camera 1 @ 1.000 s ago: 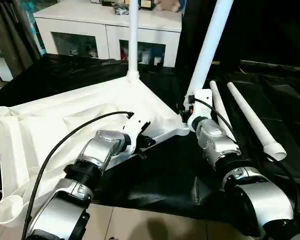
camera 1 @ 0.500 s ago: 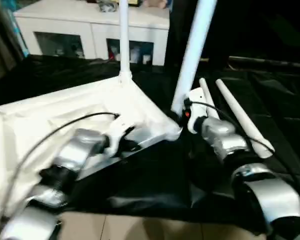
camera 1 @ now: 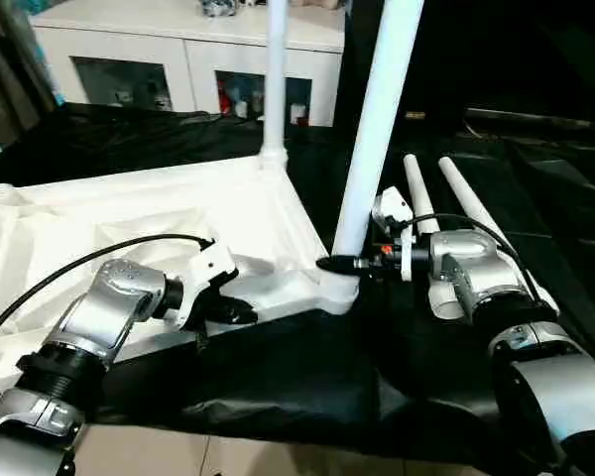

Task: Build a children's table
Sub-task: Insert table leg to table base

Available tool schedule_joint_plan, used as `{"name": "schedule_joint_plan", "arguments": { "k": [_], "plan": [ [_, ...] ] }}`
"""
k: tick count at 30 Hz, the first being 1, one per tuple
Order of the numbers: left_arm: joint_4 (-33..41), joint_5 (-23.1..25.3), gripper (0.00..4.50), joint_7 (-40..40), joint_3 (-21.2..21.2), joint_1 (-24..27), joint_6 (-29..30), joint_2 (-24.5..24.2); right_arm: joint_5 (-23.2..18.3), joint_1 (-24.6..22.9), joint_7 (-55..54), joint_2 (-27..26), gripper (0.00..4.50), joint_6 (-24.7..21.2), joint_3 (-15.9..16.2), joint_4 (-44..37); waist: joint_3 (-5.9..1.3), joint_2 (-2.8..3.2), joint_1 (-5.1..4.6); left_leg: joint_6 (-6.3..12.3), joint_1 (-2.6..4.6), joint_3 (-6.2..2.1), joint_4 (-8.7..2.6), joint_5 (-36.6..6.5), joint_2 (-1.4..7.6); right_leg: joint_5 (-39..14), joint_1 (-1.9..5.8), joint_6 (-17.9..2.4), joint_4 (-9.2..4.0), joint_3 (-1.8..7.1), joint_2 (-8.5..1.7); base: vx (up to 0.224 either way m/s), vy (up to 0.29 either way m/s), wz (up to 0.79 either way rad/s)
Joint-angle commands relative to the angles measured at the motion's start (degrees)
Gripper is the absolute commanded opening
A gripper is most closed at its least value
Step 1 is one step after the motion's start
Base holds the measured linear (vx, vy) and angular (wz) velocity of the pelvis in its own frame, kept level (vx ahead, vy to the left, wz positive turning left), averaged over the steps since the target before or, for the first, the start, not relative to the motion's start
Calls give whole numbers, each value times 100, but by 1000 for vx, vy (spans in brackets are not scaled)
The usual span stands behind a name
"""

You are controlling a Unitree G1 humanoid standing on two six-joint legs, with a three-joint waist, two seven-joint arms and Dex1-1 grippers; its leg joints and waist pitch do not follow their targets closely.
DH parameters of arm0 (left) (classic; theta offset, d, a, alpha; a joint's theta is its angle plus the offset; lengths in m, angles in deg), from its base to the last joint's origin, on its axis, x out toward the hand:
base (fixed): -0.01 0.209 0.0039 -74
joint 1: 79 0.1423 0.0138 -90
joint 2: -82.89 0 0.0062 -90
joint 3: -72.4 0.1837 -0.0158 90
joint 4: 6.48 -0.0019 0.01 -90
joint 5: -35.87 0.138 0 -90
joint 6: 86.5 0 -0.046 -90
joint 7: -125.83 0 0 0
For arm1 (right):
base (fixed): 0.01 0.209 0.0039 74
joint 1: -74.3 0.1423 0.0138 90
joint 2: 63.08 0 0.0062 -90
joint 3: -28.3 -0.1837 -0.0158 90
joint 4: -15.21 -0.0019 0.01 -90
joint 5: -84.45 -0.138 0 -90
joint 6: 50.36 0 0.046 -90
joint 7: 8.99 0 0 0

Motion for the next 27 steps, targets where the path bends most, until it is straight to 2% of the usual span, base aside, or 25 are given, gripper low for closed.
{"name": "schedule_joint_plan", "arguments": {
  "k": [1, 3, 4, 5, 6, 7, 8, 9, 10, 13, 14, 15, 17, 19, 20, 21, 22, 23, 24, 25, 26, 27],
  "plan": [
    [209, -109, 0, -22, -97, -147, -60, 30, 670, -629, -152, -142, 188, -530, 554, 728, -175, 118, 7, -13, 104, -127, -448, -1838, 425, -1179, 121, -1482, -435, 320, -555, 0, 0, 0],
    [194, -111, 0, 110, -118, -169, 46, 128, 589, -589, -927, -266, 188, -493, 334, 805, -171, 134, 13, -141, 125, -140, -474, -1901, 439, -1274, 96, -1429, -442, 337, -566, 0, 0, 0],
    [185, -117, 0, 182, -133, -179, 108, 179, 540, -562, -1295, -323, 188, -494, 224, 842, -139, 138, -11, -247, 139, -150, -500, -2125, 433, -1512, 70, -1375, -459, 343, -562, 0, 0, 0],
    [161, -113, 0, 264, -153, -198, 148, 233, 491, -537, -1581, -364, 188, -511, 133, 875, -140, 128, -25, -326, 158, -172, -505, -2360, 421, -1834, 70, -1284, -487, 344, -579, 0, 0, 0],
    [105, -97, 0, 421, -187, -237, 211, 327, 418, -495, -2064, -432, 188, -536, -12, 930, -141, 90, -42, -363, 162, -176, -514, -2365, 429, -1896, 62, -1255, -497, 357, -589, 0, 0, 0],
    [-80, -6, 0, 800, -243, -349, 290, 528, 300, -426, -2966, -540, 188, -649, -220, 1026, -145, 110, -44, -414, 171, -190, -518, -2370, 413, -1946, 43, -1195, -499, 364, -581, 0, 0, 0],
    [-195, 49, 0, 1029, -273, -412, 314, 640, 236, -402, -3303, -598, 188, -722, -307, 1059, -140, 122, -29, -475, 243, -170, -498, -2521, 399, -2105, -29, -1130, -557, 380, -577, 0, 0, 0],
    [-195, 49, 0, 1029, -273, -412, 314, 640, 236, -402, -3303, -598, 188, -722, -307, 1059, -143, 122, -10, -495, 286, -161, -491, -2597, 403, -2149, -60, -1115, -571, 387, -582, 0, 0, 0],
    [-447, 163, 0, 1533, -328, -542, 383, 873, 116, -384, -3875, -730, 188, -799, -472, 1076, -133, 103, -6, -461, 273, -157, -481, -2685, 391, -2155, -58, -1089, -573, 395, -569, 0, 0, 0],
    [-776, 297, 0, 2176, -386, -710, 509, 1182, -64, -377, -4570, -945, 188, -789, -721, 1083, -133, 108, 6, -476, 246, -176, -509, -2704, 388, -2273, -59, -928, -585, 398, -577, 0, 0, 0],
    [-883, 337, 0, 2330, -384, -762, 505, 1266, -134, -372, -4721, -1020, 188, -779, -801, 1086, -127, 93, 16, -461, 226, -186, -515, -2699, 381, -2323, -40, -874, -598, 389, -579, 0, 0, 0],
    [-1041, 389, 0, 2580, -387, -844, 478, 1410, -240, -362, -4960, -1158, 188, -746, -921, 1081, -132, 111, 31, -455, 221, -199, -516, -2701, 385, -2353, -33, -858, -598, 390, -600, 0, 0, 0],
    [-1240, 468, 0, 2928, -402, -960, 382, 1599, -344, -337, -5136, -1372, 188, -681, -1050, 1045, -134, 105, 38, -419, 211, -200, -513, -2656, 374, -2491, -36, -767, -627, 391, -615, 0, 0, 0],
    [-1296, 516, 0, 3048, -408, -1006, 288, 1648, -388, -308, -5101, -1477, 188, -590, -1121, 995, -128, 99, 27, -371, 165, -211, -524, -2586, 365, -2610, -10, -681, -642, 384, -621, 0, 0, 0],
    [-1294, 527, 0, 3070, -423, -1023, 227, 1635, -456, -276, -4954, -1518, 188, -515, -1168, 928, -129, 138, 8, -355, 136, -230, -532, -2595, 367, -2673, 3, -638, -643, 380, -637, 0, 0, 0],
    [-1270, 532, 0, 3050, -427, -1028, 175, 1607, -512, -252, -4801, -1540, 188, -444, -1197, 861, -130, 137, -15, -346, 132, -234, -533, -2652, 371, -2723, -1, -616, -653, 373, -636, 0, 0, 0],
    [-1172, 542, 0, 2938, -399, -995, 51, 1538, -599, -231, -4565, -1550, 188, -344, -1240, 761, -147, 130, -66, -310, 36, -283, -561, -2562, 371, -2655, 80, -595, -618, 343, -640, 5, -2, -18],
    [-1126, 556, 0, 2870, -382, -980, -35, 1501, -644, -220, -4453, -1561, 188, -287, -1273, 692, -172, 120, -108, -309, -31, -292, -574, -2393, 374, -2451, 127, -606, -588, 335, -624, 5, -2, -18],
    [-952, 508, 0, 2699, -392, -893, -145, 1427, -801, -201, -4178, -1544, 188, -270, -1376, 570, -223, 139, -136, -293, -83, -304, -568, -2021, 382, -1857, 171, -701, -539, 310, -615, -2, 5, -25],
    [-829, 471, 0, 2586, -404, -829, -213, 1379, -911, -191, -3997, -1534, 188, -268, -1450, 487, -263, 131, -141, -229, -110, -304, -549, -1777, 385, -1412, 203, -804, -497, 298, -615, 19, 0, -19],
    [-578, 367, 0, 2394, -451, -695, -321, 1294, -1074, -199, -3667, -1493, 188, -303, -1513, 317, -335, 150, -141, 45, -89, -251, -436, -995, 392, 131, 208, -1158, -343, 266, -552, 19, 0, -19],
    [-362, 268, 0, 2230, -508, -571, -423, 1216, -1191, -220, -3375, -1453, 188, -315, -1558, 154, -341, 161, -136, 150, -72, -211, -370, -707, 369, 645, 183, -1316, -300, 265, -537, 66, -6, -8]
  ]
}}
